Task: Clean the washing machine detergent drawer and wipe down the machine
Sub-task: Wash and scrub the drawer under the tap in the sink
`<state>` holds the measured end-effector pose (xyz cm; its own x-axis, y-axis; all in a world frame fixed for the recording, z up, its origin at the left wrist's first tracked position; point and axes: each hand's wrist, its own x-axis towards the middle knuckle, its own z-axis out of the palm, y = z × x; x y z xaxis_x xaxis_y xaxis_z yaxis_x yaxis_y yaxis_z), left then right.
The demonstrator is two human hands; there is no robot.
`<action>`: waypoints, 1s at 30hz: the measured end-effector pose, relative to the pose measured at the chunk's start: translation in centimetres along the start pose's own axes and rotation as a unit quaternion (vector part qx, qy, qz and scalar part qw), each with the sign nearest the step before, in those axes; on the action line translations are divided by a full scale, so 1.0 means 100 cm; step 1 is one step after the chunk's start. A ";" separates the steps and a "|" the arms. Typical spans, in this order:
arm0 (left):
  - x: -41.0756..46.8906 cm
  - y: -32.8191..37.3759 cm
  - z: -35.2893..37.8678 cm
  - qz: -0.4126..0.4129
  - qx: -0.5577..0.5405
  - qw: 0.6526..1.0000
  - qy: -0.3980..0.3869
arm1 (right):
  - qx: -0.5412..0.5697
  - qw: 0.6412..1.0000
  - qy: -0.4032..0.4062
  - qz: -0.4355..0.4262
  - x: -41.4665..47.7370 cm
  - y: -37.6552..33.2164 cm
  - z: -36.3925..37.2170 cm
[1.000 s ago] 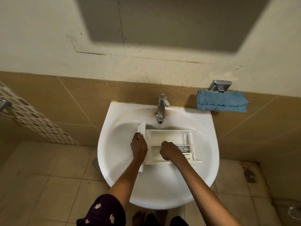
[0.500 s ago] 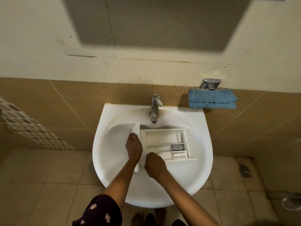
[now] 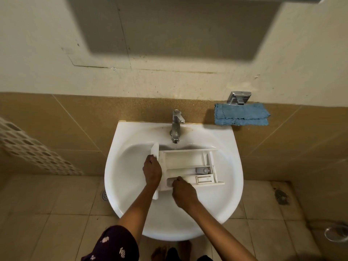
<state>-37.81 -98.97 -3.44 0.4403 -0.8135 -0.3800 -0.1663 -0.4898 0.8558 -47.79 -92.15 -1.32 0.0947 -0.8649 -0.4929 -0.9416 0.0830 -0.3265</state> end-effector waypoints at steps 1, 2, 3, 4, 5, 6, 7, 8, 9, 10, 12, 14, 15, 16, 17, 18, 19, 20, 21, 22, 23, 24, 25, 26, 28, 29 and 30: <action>0.000 0.001 0.000 -0.001 0.000 1.000 0.000 | -0.011 1.000 0.010 0.025 0.002 0.008 -0.003; -0.001 0.002 -0.001 -0.001 0.001 1.000 0.000 | -0.018 0.998 0.019 0.055 0.004 0.015 -0.007; -0.002 0.003 -0.001 -0.002 0.000 1.000 -0.001 | -0.023 0.996 0.025 0.080 0.005 0.019 -0.011; -0.002 0.003 0.000 -0.001 -0.001 1.000 0.000 | -0.026 0.995 0.026 0.093 0.006 0.021 -0.014; -0.002 0.003 0.000 -0.002 -0.001 1.000 0.000 | -0.029 0.995 0.024 0.089 0.008 0.018 -0.015; -0.001 0.002 0.000 -0.002 0.000 1.000 0.000 | -0.026 0.997 0.019 0.073 0.008 0.013 -0.013; -0.001 0.002 0.000 -0.003 0.001 1.000 0.001 | -0.014 0.999 0.011 0.044 0.006 0.007 -0.010; -0.001 0.001 0.000 -0.004 0.001 1.000 0.001 | 0.003 1.000 0.004 0.009 0.006 0.002 -0.004; 0.000 0.001 0.000 -0.005 0.000 1.000 0.000 | 0.018 0.999 -0.006 -0.026 0.004 -0.001 0.002; -0.001 0.002 0.000 -0.005 0.000 1.000 0.000 | 0.020 0.999 -0.009 -0.043 0.004 0.000 0.006; -0.001 0.002 -0.001 -0.004 0.000 1.000 0.000 | -0.016 1.000 0.013 -0.014 0.004 0.014 0.002; -0.002 0.003 -0.001 -0.004 0.004 1.000 0.001 | -0.057 0.997 0.020 0.053 0.006 0.032 -0.007; -0.002 0.004 -0.002 -0.003 0.004 1.000 0.000 | -0.048 0.996 0.008 0.081 0.006 0.037 -0.011; -0.002 0.004 -0.002 -0.002 0.003 1.000 0.000 | -0.034 0.995 -0.008 0.096 0.008 0.038 -0.016; -0.002 0.004 -0.001 -0.002 0.003 1.000 0.000 | -0.016 0.995 -0.022 0.098 0.009 0.035 -0.022; -0.003 0.004 -0.002 -0.004 0.003 1.000 0.000 | 0.026 0.995 -0.028 0.097 0.012 0.031 -0.027; -0.003 0.004 -0.002 -0.004 0.001 1.000 0.000 | 0.095 0.991 -0.023 0.095 0.018 0.028 -0.032; -0.004 0.005 -0.002 -0.003 -0.002 1.000 -0.001 | 0.205 0.974 -0.014 0.098 0.024 0.026 -0.039; -0.004 0.005 -0.002 -0.003 -0.005 1.000 0.000 | 0.355 0.927 -0.012 0.119 0.030 0.025 -0.049; -0.004 0.006 -0.002 -0.003 -0.007 1.000 0.001 | 0.496 0.857 -0.011 0.141 0.038 0.025 -0.060; -0.004 0.005 -0.002 -0.002 -0.007 1.000 0.001 | 0.605 0.781 -0.019 0.156 0.044 0.026 -0.070; -0.004 0.005 -0.001 0.000 -0.006 1.000 0.000 | 0.700 0.695 -0.026 0.160 0.049 0.025 -0.080; -0.004 0.005 -0.001 0.001 -0.005 1.000 0.000 | 0.762 0.626 -0.033 0.160 0.055 0.024 -0.089; -0.004 0.005 -0.002 0.001 -0.004 1.000 0.000 | 0.797 0.582 -0.029 0.161 0.062 0.023 -0.095; -0.003 0.004 -0.002 0.003 -0.001 1.000 0.001 | 0.817 0.549 -0.020 0.174 0.075 0.019 -0.100; -0.003 0.003 -0.002 0.006 0.000 1.000 0.000 | 0.817 0.547 -0.019 0.183 0.080 0.017 -0.100; -0.002 0.002 -0.002 0.009 0.002 1.000 0.001 | 0.817 0.544 -0.020 0.189 0.085 0.014 -0.100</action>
<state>-37.81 -98.85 -3.09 0.4384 -0.8217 -0.3643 -0.1781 -0.4766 0.8609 -51.54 -104.36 2.07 0.0321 -0.6240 -0.7808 0.6451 0.6096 -0.4607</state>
